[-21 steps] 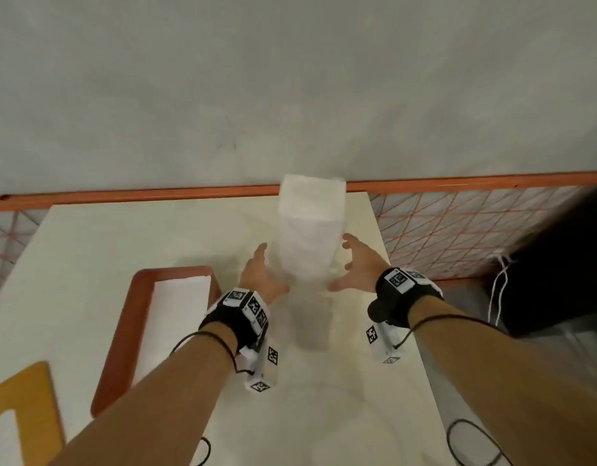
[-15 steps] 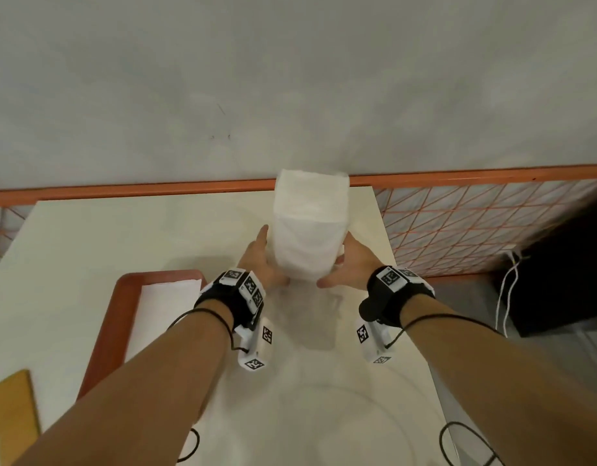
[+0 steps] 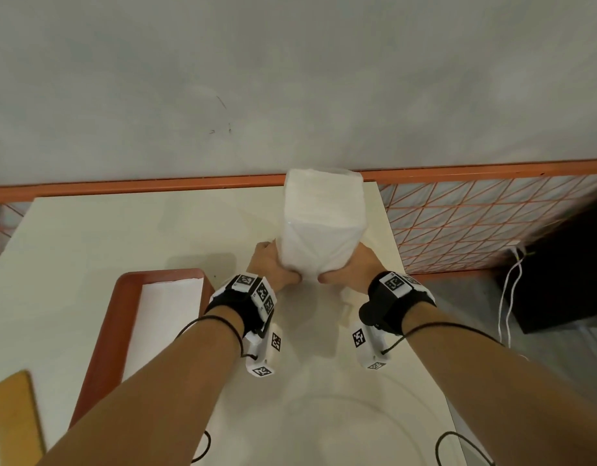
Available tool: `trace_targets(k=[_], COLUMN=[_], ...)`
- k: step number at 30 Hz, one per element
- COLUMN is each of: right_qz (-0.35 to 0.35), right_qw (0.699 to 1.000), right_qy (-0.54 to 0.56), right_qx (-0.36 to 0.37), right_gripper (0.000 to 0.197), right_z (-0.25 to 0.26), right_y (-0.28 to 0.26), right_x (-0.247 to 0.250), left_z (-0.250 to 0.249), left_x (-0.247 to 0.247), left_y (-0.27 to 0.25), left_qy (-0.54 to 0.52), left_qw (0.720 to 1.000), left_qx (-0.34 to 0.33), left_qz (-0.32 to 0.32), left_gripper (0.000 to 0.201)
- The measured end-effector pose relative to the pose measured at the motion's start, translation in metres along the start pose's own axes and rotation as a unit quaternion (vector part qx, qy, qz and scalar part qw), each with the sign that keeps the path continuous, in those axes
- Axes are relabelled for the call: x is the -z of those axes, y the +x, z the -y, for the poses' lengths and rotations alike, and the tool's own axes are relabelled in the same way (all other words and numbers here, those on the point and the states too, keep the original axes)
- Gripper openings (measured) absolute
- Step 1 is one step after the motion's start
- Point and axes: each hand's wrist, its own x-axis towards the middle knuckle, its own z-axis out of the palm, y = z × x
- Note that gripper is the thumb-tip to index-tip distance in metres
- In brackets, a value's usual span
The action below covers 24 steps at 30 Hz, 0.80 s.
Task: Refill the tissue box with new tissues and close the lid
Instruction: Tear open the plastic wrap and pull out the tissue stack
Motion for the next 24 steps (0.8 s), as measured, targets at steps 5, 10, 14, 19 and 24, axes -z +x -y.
trace_targets(k=[5,10,14,19,24], right_qz=[0.024,0.068,0.123,0.162,0.163], right_qw=[0.991,0.963,0.932,0.9,0.88], right_qy=[0.129,0.255,0.335,0.401,0.446], right_qx=[0.04,0.056,0.062,0.044,-0.014], right_gripper=[0.067,0.083,0.075,0.065,0.047], right_z=[0.006,0.019,0.032,0.039,0.052], right_y=[-0.029,-0.068,-0.101,-0.144,-0.188], right_x=[0.003,0.004,0.006,0.007,0.005], left_z=[0.008,-0.001,-0.008,-0.008,-0.004], left_x=[-0.003,0.002,0.009,0.026,0.04], left_y=[-0.016,-0.051,-0.088,-0.135,-0.183], left_qy=[-0.148,-0.225,-0.283,-0.287,-0.213], left_qw=[0.988,0.971,0.955,0.951,0.958], left_qx=[-0.034,-0.064,-0.067,-0.082,-0.16], left_qz=[0.011,0.039,0.054,0.074,0.11], left_gripper=[0.086,0.085,0.077,0.076,0.104])
